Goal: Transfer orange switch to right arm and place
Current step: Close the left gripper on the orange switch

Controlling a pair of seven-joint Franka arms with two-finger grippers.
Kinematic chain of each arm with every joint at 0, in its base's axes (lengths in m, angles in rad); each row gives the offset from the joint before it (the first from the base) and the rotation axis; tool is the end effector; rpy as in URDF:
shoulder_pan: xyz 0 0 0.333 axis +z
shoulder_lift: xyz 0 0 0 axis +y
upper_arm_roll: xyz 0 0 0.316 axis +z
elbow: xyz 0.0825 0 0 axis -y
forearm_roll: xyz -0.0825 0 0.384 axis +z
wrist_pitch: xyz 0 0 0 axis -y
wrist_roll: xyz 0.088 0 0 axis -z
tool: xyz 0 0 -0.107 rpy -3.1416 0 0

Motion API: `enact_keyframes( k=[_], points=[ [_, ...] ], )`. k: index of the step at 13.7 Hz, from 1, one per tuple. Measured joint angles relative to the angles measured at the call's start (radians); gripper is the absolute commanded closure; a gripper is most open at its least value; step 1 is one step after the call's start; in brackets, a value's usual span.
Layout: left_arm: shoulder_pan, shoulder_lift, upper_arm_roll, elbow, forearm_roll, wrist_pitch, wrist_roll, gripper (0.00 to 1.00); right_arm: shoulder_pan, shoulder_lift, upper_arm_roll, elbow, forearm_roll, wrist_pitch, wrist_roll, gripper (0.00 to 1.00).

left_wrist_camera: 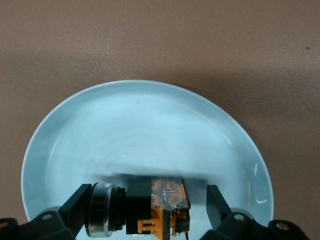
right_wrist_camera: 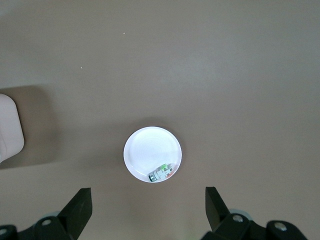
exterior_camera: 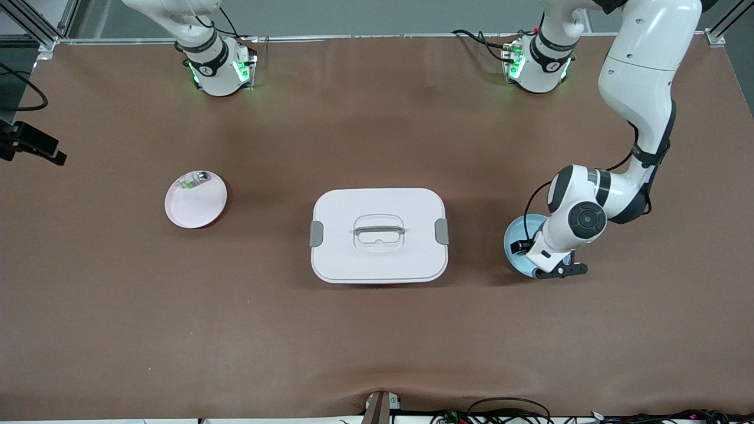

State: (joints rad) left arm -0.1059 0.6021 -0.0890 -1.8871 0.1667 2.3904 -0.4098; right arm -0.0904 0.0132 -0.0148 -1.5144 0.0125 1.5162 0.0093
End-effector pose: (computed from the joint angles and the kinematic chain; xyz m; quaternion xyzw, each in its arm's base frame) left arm 0.6119 -0.1174 0.1778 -0.9972 -0.0503 0.0363 0.0410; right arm 0.5506 -0.0567 0.6389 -0.9983 0.0569 0.0054 0.0064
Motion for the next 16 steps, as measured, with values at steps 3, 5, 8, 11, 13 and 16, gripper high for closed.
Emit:
enact_keyframes(
  k=[3,5,8,11,13,16],
  points=[
    [0.0,0.0,0.0,-0.001,0.0,0.0,0.0,0.0,0.0,0.0,0.0,0.0,0.0,0.0,0.0,0.0],
    [0.0,0.0,0.0,-0.002,0.0,0.0,-0.002,0.0,0.0,0.0,0.0,0.0,0.0,0.0,0.0,0.0],
    [0.0,0.0,0.0,-0.002,0.0,0.0,-0.008,0.08,0.0,0.0,0.0,0.0,-0.001,0.0,0.0,0.0],
    [0.0,0.0,0.0,-0.002,0.0,0.0,-0.043,0.56,0.0,0.0,0.0,0.0,-0.004,0.005,0.0,0.0],
    [-0.001,0.0,0.0,-0.002,0.0,0.0,-0.055,0.77,0.0,0.001,-0.001,0.0,-0.005,0.007,0.0,0.0],
    [-0.001,0.0,0.0,-0.002,0.0,0.0,-0.057,0.87,0.0,0.001,-0.001,0.0,-0.006,0.007,-0.001,0.0]
  ],
)
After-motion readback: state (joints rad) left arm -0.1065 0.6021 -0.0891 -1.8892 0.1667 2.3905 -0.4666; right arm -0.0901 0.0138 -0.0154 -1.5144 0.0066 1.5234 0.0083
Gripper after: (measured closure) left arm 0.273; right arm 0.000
